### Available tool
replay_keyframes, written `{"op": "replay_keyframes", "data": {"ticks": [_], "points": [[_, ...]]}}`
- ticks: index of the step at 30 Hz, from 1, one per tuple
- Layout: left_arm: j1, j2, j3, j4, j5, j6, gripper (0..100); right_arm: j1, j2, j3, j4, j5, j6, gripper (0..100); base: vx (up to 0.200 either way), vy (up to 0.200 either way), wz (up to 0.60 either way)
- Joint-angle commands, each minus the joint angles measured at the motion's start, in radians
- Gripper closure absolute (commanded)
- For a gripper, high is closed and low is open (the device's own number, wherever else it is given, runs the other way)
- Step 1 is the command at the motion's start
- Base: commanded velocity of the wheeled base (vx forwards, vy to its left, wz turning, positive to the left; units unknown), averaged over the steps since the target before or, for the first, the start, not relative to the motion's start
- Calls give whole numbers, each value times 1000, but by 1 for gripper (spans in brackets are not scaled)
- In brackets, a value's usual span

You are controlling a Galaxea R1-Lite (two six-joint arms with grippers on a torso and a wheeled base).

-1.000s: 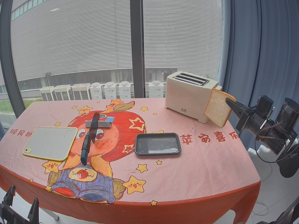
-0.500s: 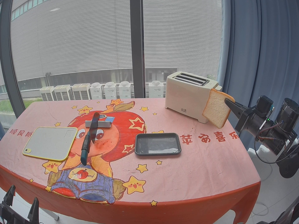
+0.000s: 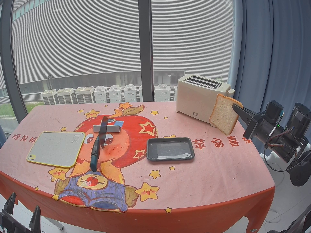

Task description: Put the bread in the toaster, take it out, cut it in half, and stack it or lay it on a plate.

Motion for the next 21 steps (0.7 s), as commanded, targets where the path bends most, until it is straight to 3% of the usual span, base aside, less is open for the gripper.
{"op": "replay_keyframes", "data": {"ticks": [1, 21], "points": [[0, -16, 18, -1, 0, 1, 0, 1, 2, 0, -1, 0, 0, 100, 0, 200, 0], [0, -16, 18, -1, 0, 1, 0, 29, 5, 12, 0, -1, 0, 100, 0, 200, 0]]}}
